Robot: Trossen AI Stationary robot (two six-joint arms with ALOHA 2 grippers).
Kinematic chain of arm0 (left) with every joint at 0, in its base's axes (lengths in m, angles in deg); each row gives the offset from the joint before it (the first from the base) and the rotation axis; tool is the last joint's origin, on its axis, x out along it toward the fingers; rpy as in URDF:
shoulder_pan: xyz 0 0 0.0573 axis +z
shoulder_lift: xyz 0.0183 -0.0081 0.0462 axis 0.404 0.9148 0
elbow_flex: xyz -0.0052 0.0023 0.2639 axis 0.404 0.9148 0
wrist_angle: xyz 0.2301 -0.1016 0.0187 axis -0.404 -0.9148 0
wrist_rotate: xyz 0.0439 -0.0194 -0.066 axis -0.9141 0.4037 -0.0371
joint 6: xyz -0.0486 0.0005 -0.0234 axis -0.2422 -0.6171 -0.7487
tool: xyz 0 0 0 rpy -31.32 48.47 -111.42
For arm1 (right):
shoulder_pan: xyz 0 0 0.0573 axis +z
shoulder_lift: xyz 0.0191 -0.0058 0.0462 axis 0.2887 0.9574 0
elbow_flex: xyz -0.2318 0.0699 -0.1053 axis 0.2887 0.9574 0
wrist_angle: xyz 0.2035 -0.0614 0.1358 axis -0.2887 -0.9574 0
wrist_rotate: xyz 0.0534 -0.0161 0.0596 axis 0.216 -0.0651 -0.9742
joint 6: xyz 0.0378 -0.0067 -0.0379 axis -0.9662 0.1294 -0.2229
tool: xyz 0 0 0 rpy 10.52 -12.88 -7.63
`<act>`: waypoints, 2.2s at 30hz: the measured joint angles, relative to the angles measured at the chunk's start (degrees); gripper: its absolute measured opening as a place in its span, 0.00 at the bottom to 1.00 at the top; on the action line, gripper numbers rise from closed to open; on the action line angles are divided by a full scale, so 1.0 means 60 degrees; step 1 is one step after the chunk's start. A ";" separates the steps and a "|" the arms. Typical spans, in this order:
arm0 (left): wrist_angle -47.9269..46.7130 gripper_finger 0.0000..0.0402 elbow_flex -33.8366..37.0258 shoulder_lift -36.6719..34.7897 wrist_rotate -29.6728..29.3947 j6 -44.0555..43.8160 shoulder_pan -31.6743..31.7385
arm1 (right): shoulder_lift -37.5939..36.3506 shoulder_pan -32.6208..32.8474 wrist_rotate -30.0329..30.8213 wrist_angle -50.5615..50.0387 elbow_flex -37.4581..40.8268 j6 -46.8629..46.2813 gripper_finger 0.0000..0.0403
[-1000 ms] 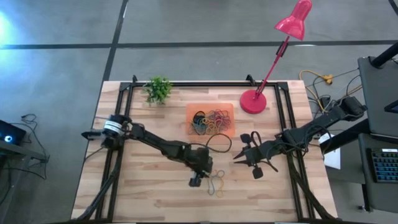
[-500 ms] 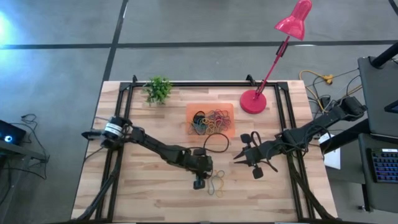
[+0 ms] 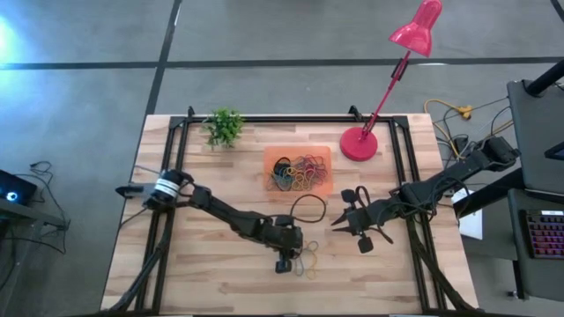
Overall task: Pick and place rubber bands into bin
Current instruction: Put the blue rubber band into the bin
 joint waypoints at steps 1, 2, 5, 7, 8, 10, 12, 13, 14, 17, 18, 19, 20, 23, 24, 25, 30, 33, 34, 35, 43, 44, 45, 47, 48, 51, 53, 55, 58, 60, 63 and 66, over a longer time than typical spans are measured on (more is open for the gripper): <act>-0.0001 0.22 -0.0035 0.0064 -0.0006 -0.0002 0.0004 | 0.0000 0.0000 0.0003 0.0004 -0.0003 -0.0004 0.14; 0.0030 0.22 -0.0080 0.0110 -0.0006 -0.0004 0.0008 | 0.0000 0.0000 0.0003 0.0003 -0.0004 -0.0027 0.14; 0.0036 0.22 -0.0087 0.0147 -0.0012 -0.0043 0.0009 | 0.0000 0.0000 0.0003 0.0000 -0.0004 -0.0038 0.14; -0.0045 0.22 -0.0087 0.0150 -0.0086 -0.0178 0.0007 | 0.0000 0.0000 0.0003 -0.0004 -0.0004 -0.0038 0.14; -0.0192 0.22 -0.0089 0.0150 -0.0139 -0.0195 0.0007 | 0.0000 0.0000 0.0003 -0.0004 -0.0004 -0.0038 0.14; -0.0437 0.20 -0.0100 0.0143 -0.0221 -0.0198 0.0004 | 0.0000 0.0000 0.0003 -0.0004 -0.0004 -0.0038 0.14; -0.0753 0.16 -0.0099 0.0123 -0.0369 -0.0198 0.0004 | 0.0000 0.0000 0.0003 -0.0004 -0.0004 -0.0038 0.14; -0.0848 0.13 -0.0099 0.0120 -0.0384 -0.0198 0.0004 | 0.0000 0.0000 0.0003 -0.0004 -0.0004 -0.0038 0.14; -0.0896 0.09 -0.0102 0.0120 -0.0388 -0.0192 0.0005 | 0.0000 0.0000 0.0003 -0.0004 -0.0004 -0.0038 0.14; -0.0937 0.02 -0.0094 0.0120 -0.0433 -0.0147 0.0004 | 0.0000 0.0000 0.0006 -0.0004 -0.0004 -0.0038 0.14; -0.0942 0.01 -0.0094 0.0124 -0.0480 -0.0143 0.0004 | 0.0000 0.0000 0.0006 -0.0004 -0.0004 -0.0038 0.14; -0.0950 0.01 -0.0088 0.0124 -0.0535 -0.0123 0.0001 | 0.0000 0.0000 0.0006 -0.0004 -0.0004 -0.0045 0.14; -0.0955 0.01 -0.0087 0.0127 -0.0559 -0.0085 0.0000 | 0.0000 0.0000 0.0006 -0.0004 -0.0004 -0.0052 0.14; -0.1015 0.00 -0.0080 0.0130 -0.0711 0.0016 -0.0004 | 0.0000 0.0000 0.0006 -0.0004 -0.0004 -0.0069 0.14; -0.1057 0.00 -0.0076 0.0113 -0.0842 0.0024 -0.0005 | 0.0000 0.0000 0.0006 -0.0004 -0.0004 -0.0071 0.14; -0.1145 0.00 -0.0076 0.0090 -0.0965 0.0028 -0.0015 | 0.0000 0.0000 0.0006 -0.0004 -0.0004 -0.0071 0.14; -0.1447 0.00 -0.0055 -0.0111 -0.1448 0.0104 -0.0015 | 0.0000 0.0000 0.0006 -0.0004 -0.0004 -0.0071 0.14; -0.1733 0.00 -0.0027 -0.0311 -0.1854 0.0317 -0.0006 | -0.0004 0.0000 0.0006 -0.0031 -0.0006 -0.0068 0.14; -0.1796 0.00 -0.0014 -0.0382 -0.2002 0.0378 -0.0003 | -0.0004 0.0000 0.0006 -0.0045 -0.0007 -0.0068 0.14; -0.1921 0.00 -0.0005 -0.0440 -0.2159 0.0404 0.0006 | -0.0004 0.0004 0.0006 -0.0079 -0.0007 -0.0068 0.14; -0.1946 0.00 0.0000 -0.0651 -0.2101 0.0563 0.0073 | -0.0004 0.0004 0.0010 -0.0154 -0.0007 -0.0068 0.14; -0.1940 0.00 0.0000 -0.0630 -0.1954 0.0569 0.0077 | -0.0004 0.0004 0.0013 -0.0153 -0.0007 -0.0068 0.14; -0.1919 0.00 0.0000 -0.0610 -0.1810 0.0588 0.0080 | -0.0004 0.0004 0.0010 -0.0154 -0.0007 -0.0068 0.14; -0.1911 0.00 -0.0003 -0.0567 -0.1567 0.0616 0.0078 | -0.0004 0.0004 0.0010 -0.0149 -0.0007 -0.0068 0.14; -0.1909 0.00 -0.0003 -0.0551 -0.1508 0.0621 0.0080 | -0.0004 0.0004 0.0014 -0.0149 -0.0007 -0.0068 0.14; -0.1880 0.00 -0.0003 -0.0546 -0.1434 0.0643 0.0079 | -0.0004 0.0004 0.0014 -0.0149 -0.0007 -0.0068 0.14; -0.1818 0.00 -0.0003 -0.0546 -0.1430 0.0812 0.0076 | -0.0004 0.0004 0.0014 -0.0148 -0.0007 -0.0068 0.14; -0.1758 0.03 -0.0003 -0.0546 -0.1428 0.0866 0.0076 | -0.0004 0.0004 0.0017 -0.0146 -0.0007 -0.0068 0.14; -0.1605 0.11 -0.0007 -0.0546 -0.1478 0.0891 0.0084 | -0.0002 0.0004 0.0017 -0.0142 -0.0007 -0.0068 0.14; -0.1545 0.18 -0.0007 -0.0546 -0.1634 0.1091 0.0084 | -0.0004 0.0004 0.0021 -0.0142 -0.0007 -0.0068 0.14; -0.1344 0.26 -0.0007 -0.0546 -0.1845 0.1386 0.0093 | -0.0004 0.0004 0.0025 -0.0142 -0.0007 -0.0068 0.14; -0.1162 0.32 -0.0017 -0.0456 -0.1842 0.1857 0.0150 | -0.0004 0.0004 0.0025 -0.0138 -0.0007 -0.0068 0.14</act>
